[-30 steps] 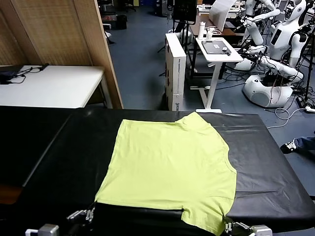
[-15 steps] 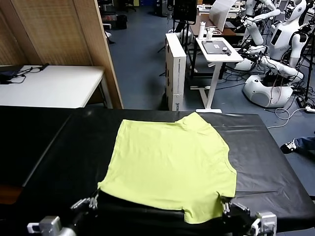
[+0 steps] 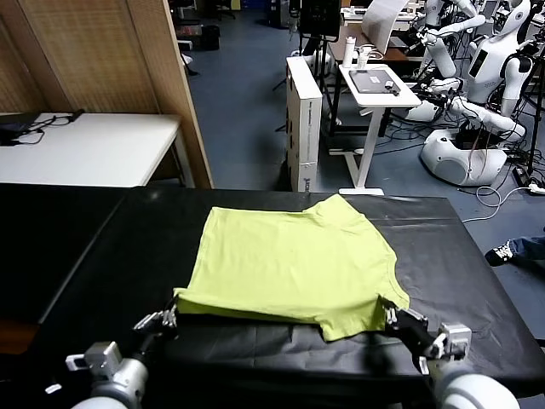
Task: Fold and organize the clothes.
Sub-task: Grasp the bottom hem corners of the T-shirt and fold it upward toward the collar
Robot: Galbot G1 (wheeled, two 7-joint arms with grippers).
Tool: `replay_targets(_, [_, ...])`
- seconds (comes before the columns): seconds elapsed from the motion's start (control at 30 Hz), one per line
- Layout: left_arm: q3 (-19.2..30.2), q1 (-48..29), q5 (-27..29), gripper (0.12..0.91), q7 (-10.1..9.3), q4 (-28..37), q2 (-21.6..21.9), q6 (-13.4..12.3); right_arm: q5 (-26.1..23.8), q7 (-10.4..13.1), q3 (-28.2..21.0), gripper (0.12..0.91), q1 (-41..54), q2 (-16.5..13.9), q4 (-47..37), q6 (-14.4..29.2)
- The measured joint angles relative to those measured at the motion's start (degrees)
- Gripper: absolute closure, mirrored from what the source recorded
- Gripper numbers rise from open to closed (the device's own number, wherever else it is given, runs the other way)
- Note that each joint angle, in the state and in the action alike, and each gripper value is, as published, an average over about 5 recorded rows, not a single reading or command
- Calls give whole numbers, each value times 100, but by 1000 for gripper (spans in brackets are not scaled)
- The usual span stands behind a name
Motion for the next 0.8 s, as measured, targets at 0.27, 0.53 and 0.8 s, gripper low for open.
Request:
replay_targets(0.27, [124,-384,-15,884,-3,361,218,30,-130,16,-527,885,846,-38,-700,67])
replay_targets(0.53, [273,-765,-105,884,-18,674,520,49,-282,25,-794,885,1215,108,-1149,136])
replay_targets(0.8, [347,-1111,-249,884,-23,982,843,51,-341,30,-877,885,1391,181,-1414,183])
